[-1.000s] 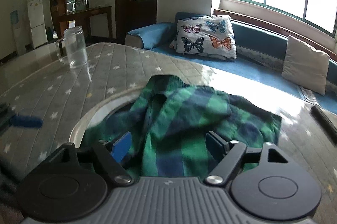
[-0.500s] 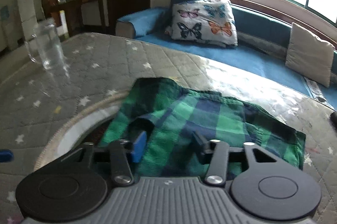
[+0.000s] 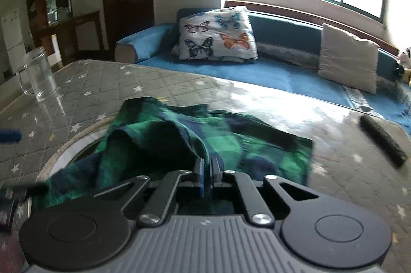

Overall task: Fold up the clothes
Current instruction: 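Grasp the shirt edge with the right gripper while the left gripper grasps another edge, then lift and pull the shirt apart with both grippers to spread it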

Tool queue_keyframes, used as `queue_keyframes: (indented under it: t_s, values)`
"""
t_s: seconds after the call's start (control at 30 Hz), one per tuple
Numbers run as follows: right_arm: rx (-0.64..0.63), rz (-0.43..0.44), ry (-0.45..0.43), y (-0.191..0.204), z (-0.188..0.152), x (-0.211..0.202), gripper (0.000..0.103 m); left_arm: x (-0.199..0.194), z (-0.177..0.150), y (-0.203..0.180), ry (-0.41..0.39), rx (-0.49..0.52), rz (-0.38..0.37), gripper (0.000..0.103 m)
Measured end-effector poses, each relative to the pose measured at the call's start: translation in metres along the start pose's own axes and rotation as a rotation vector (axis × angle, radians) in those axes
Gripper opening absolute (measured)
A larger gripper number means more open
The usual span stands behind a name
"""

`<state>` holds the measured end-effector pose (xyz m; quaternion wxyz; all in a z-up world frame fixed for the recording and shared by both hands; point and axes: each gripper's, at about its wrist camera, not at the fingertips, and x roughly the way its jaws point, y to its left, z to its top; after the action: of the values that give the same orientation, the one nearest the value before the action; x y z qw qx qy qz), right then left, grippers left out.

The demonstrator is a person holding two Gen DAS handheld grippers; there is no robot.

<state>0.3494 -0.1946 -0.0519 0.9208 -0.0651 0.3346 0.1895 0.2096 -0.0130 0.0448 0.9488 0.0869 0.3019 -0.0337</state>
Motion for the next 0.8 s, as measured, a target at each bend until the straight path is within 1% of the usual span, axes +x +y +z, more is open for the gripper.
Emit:
queue_keyframes:
  t_s: [0.07, 0.2, 0.3, 0.37, 0.5, 0.57, 0.6, 0.63, 0.67, 0.7, 0.73, 0.77, 0.8]
  values:
    - [0.009, -0.014, -0.001, -0.011, -0.007, -0.009, 0.003, 0.010, 0.010, -0.002, -0.011, 0.012, -0.001, 0.093]
    - [0.028, -0.036, 0.020, -0.031, -0.022, -0.017, 0.003, 0.033, 0.023, -0.009, -0.006, 0.042, -0.012, 0.092]
    - [0.040, -0.051, 0.047, -0.044, -0.033, -0.017, 0.003, 0.052, 0.030, -0.012, 0.009, 0.053, -0.022, 0.093]
    - [0.048, -0.045, 0.067, -0.052, -0.038, -0.013, 0.004, 0.066, 0.034, -0.012, 0.035, 0.050, -0.037, 0.094]
    - [0.045, -0.036, 0.070, -0.058, -0.041, -0.009, 0.010, 0.090, 0.036, -0.011, 0.080, 0.057, -0.040, 0.093]
    - [0.033, -0.026, 0.065, -0.058, -0.040, -0.008, 0.015, 0.098, 0.036, -0.011, 0.090, 0.062, -0.050, 0.092]
    - [0.029, -0.026, 0.061, -0.057, -0.039, -0.006, 0.024, 0.101, 0.036, -0.011, 0.092, 0.063, -0.058, 0.091]
    - [0.026, -0.026, 0.056, -0.057, -0.038, -0.004, 0.028, 0.104, 0.036, -0.011, 0.095, 0.062, -0.068, 0.086]
    - [0.024, -0.025, 0.052, -0.057, -0.037, -0.002, 0.028, 0.106, 0.037, -0.012, 0.100, 0.062, -0.080, 0.080]
    - [0.024, -0.023, 0.050, -0.057, -0.035, 0.001, 0.028, 0.108, 0.037, -0.012, 0.104, 0.063, -0.091, 0.077]
    - [0.023, -0.021, 0.047, -0.057, -0.034, 0.004, 0.027, 0.110, 0.037, -0.013, 0.106, 0.065, -0.101, 0.066]
    - [0.019, -0.023, 0.046, -0.056, -0.033, 0.006, 0.026, 0.111, 0.037, -0.014, 0.108, 0.064, -0.109, 0.047]
    - [0.015, -0.025, 0.046, -0.055, -0.032, 0.008, 0.025, 0.112, 0.037, -0.014, 0.109, 0.062, -0.118, 0.038]
